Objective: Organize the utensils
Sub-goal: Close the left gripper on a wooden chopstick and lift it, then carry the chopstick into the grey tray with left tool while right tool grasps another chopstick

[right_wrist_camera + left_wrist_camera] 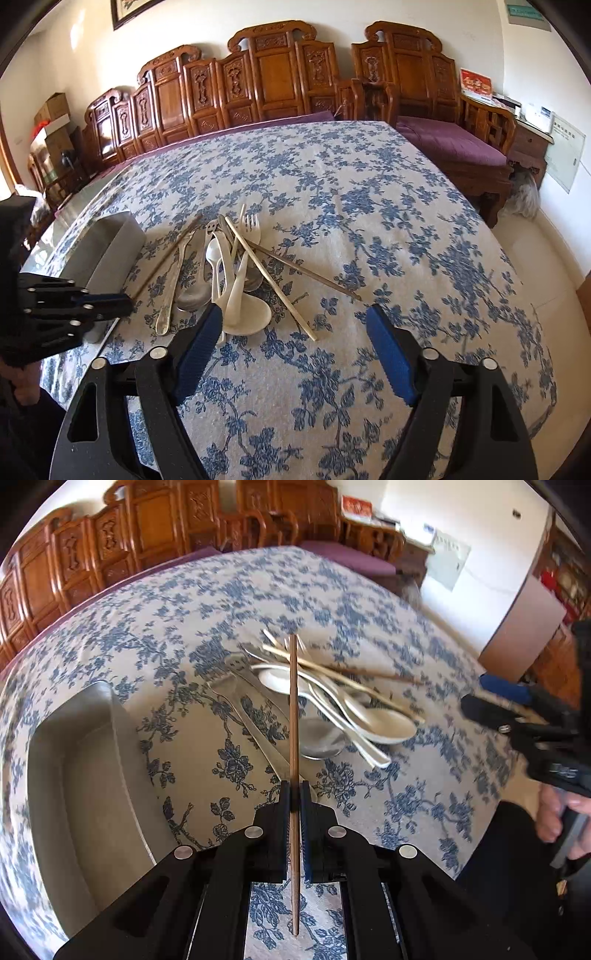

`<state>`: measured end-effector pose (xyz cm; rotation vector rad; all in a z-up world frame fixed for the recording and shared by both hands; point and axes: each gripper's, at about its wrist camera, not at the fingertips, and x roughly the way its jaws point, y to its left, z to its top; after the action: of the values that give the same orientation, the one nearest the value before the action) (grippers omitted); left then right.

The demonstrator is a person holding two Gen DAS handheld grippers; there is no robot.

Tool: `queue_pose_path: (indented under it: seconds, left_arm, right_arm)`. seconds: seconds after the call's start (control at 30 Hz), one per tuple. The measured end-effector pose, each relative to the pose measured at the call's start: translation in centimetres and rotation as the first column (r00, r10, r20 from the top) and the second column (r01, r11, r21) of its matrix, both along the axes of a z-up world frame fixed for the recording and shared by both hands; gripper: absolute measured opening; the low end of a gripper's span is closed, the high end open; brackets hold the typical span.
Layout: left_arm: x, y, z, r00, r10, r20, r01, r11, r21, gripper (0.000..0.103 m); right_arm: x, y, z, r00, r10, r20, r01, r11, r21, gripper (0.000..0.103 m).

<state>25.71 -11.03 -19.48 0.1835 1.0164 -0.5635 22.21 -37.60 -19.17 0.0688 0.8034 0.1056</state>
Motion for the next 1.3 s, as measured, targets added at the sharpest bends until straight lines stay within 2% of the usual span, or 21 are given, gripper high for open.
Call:
queue_pose_path:
  seconds: [0.03,0.1,0.2,0.3,0.43,0.57,0.67,0.77,0.87,0.97,1.1,1.3]
  left_arm:
    - [-0.1,0.2,0.2,1.0,0.006,0.005,-0.006,1.0,-0.017,0.004]
    - [0.0,0.5,0.4,1.0,0.015,0.015,-0.014,0.999,-0.041,0.004]
    - [-0.1,1.1,0.8,0.999,0.027,0.038,-0.025,0.998,-0.066,0.004]
    - [-0.1,1.8,1.3,0.998,0.042,0.044,-0.038,0.994,-0.1,0.004]
    - [-0.3,2.4,2.3,0.996,0.056,0.064,-0.048,0.992,-0.12,0.004]
    - [-0.6,2.8,2.8,0.996,0.061,0.07,-0.05,0.988,-0.145,0.004]
    - [-0.7,2.9,3.0,0.995,0.062,0.074,-0.051,0.988,-0.145,0.004]
    - [-0.9,3.0,3.3,0.994,0.066,0.082,-0.053,0.987,-0.149,0.004]
    - [-1.0,3.4,3.8,0.993,0.077,0.092,-0.062,0.987,-0.151,0.004]
    - [-1.1,4.3,4.2,0.99,0.095,0.102,-0.079,0.985,-0.155,0.004]
    - [-1.1,6.3,5.1,0.983,0.138,0.123,-0.12,0.981,-0.15,0.004]
    - [-0.7,9.6,5.8,0.971,0.205,0.121,-0.186,0.97,-0.156,0.004]
  right_arm:
    - [0.6,0.1,-0.3,1.0,0.013,-0.006,-0.013,1.0,-0.004,0.071]
    - [2.0,0.3,-1.0,0.999,0.033,-0.025,-0.033,0.999,-0.005,0.057]
    - [4.1,0.5,-1.8,0.997,0.062,-0.044,-0.062,0.998,-0.002,0.046]
    - [6.6,1.2,-2.8,0.989,0.129,-0.076,-0.129,0.992,0.004,0.044]
    - [8.7,1.8,-3.7,0.978,0.172,-0.121,-0.178,0.983,-0.047,0.038]
    - [8.6,1.1,-4.1,0.966,0.204,-0.16,-0.214,0.976,-0.049,0.038]
    - [8.5,1.1,-4.7,0.956,0.22,-0.194,-0.239,0.967,-0.083,0.038]
    - [8.7,1.4,-5.6,0.949,0.23,-0.216,-0.254,0.962,-0.094,0.034]
    - [8.9,2.1,-5.6,0.945,0.254,-0.206,-0.282,0.951,-0.122,0.027]
    - [8.9,2.7,-5.6,0.936,0.286,-0.206,-0.318,0.936,-0.148,0.009]
    - [8.2,2.9,-5.4,0.928,0.312,-0.202,-0.346,0.924,-0.161,0.006]
    - [6.9,2.0,-2.7,0.953,0.272,-0.13,-0.289,0.947,-0.141,0.006]
